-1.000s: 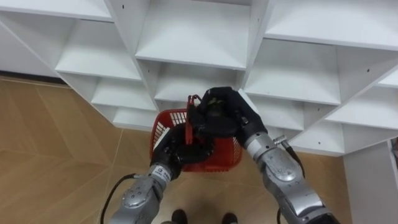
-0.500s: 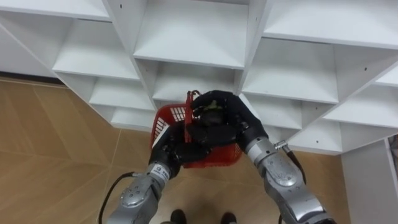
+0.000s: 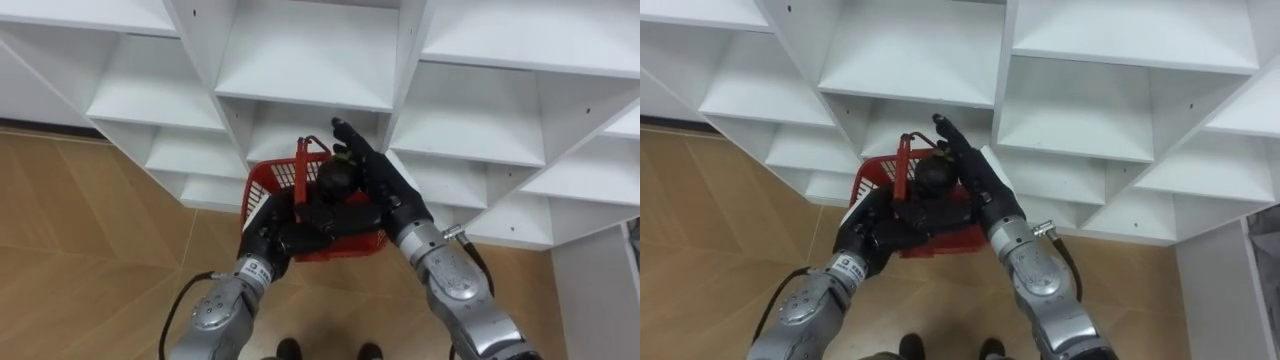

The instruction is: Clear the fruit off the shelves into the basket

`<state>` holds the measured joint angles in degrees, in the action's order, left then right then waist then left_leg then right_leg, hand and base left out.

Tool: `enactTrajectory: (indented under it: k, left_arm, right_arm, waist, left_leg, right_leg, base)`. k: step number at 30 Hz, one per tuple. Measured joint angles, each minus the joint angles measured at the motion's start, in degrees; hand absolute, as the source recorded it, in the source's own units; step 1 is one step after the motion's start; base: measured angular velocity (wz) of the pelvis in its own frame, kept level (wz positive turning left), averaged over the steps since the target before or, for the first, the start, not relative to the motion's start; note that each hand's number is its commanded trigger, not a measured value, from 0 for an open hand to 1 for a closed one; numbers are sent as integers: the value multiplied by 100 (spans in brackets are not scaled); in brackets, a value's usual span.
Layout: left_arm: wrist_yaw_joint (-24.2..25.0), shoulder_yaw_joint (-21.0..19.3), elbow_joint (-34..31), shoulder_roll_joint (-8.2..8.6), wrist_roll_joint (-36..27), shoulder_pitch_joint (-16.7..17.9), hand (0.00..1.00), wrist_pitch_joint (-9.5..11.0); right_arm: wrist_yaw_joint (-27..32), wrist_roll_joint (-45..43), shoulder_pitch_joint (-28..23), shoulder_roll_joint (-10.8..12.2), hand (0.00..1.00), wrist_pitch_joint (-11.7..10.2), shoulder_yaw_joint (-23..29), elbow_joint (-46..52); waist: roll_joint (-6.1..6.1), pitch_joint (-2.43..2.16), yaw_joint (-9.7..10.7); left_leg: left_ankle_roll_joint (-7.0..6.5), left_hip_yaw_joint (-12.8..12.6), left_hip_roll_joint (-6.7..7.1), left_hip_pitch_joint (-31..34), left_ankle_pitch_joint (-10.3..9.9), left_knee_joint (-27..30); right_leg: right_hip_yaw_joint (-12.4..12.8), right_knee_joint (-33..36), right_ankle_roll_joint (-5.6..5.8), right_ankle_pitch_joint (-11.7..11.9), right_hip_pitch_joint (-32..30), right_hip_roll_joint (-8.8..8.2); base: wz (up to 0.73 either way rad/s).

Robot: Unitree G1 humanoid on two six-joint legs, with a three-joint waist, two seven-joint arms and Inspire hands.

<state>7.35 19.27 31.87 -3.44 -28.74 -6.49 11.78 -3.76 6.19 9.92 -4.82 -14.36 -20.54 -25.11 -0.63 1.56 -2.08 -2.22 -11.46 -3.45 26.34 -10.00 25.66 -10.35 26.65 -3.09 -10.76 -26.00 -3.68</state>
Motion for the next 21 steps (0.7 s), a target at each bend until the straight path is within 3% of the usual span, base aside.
enactTrajectory:
  k: [21]
  left_arm:
    - [35,-53,-171,6,14,6,100,0]
  right_arm:
    - [-7,-21,-11,0,0,-5,54,158]
  waist:
    - [6,-4,-8]
  left_leg:
    - [0,1,-2,-5,0,3]
  right_leg:
    - [6,-5,-1,9,8,5]
  base:
    - [0]
